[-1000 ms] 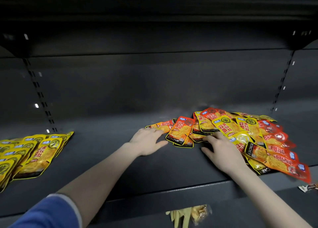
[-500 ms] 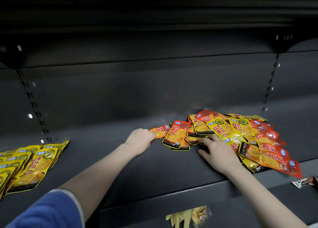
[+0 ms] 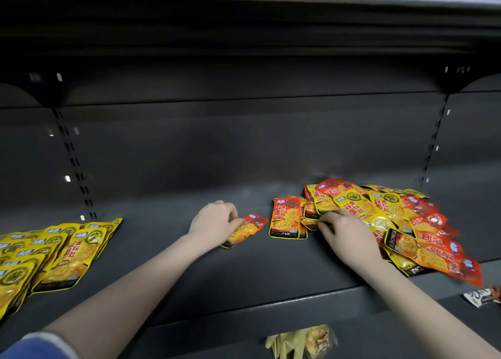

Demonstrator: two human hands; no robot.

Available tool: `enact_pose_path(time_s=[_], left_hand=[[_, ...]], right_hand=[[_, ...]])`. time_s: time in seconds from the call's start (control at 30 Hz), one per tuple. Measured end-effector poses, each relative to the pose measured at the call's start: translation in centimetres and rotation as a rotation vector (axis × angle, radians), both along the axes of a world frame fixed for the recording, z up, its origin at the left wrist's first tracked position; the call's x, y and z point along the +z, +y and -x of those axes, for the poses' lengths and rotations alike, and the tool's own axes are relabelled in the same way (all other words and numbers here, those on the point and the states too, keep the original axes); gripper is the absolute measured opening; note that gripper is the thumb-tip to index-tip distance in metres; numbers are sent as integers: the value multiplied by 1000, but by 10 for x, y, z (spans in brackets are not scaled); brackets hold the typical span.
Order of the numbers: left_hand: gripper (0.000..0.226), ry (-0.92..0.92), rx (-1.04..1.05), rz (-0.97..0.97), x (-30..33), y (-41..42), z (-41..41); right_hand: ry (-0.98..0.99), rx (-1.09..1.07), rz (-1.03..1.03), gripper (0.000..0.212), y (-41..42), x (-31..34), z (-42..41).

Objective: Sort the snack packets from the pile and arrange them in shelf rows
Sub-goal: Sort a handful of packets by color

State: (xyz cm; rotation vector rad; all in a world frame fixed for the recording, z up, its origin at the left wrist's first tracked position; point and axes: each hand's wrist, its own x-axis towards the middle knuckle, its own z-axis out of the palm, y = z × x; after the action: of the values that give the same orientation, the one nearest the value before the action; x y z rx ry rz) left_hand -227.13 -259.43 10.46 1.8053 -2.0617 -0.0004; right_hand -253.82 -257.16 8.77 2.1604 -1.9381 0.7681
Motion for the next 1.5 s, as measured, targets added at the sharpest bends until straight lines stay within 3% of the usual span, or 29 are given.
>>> enact_pose_path(time_s=[0.2,0.37,0.6,0.77,0.93,1.03,1.13,1.27,1.5], left_hand=[[55,-39,33,-226,-9,-30,21],[74,29,141,-350,-6,-32,19],[65,307,145,-346,-14,-24,-1],[61,392,204,-265,-10,-15,-18],[63,494,233,-216,-9,-5,-33],[61,548,243,-185,-4,0,-40],[60,595,242,-158,2,7,-45],[57,646,245,-122,7,18,-47],[54,693,305,-59,7,47,-42]], right_hand=[[19,-41,33,31,-14,11,-38],[31,-169,-152,45,-35,15,-61],[79,-301,-254,62,-52,11,-87],[-206,-309,-370,69,-59,22,-90],[-420,-162,-392,65,-56,20,-92],[-531,-50,-377,48,-51,18,-90],[-787,124,-347,24,-43,16,-89],[-1072,284,-406,19,-33,14,-84],[-1047,369,-527,52,-16,10,-73]])
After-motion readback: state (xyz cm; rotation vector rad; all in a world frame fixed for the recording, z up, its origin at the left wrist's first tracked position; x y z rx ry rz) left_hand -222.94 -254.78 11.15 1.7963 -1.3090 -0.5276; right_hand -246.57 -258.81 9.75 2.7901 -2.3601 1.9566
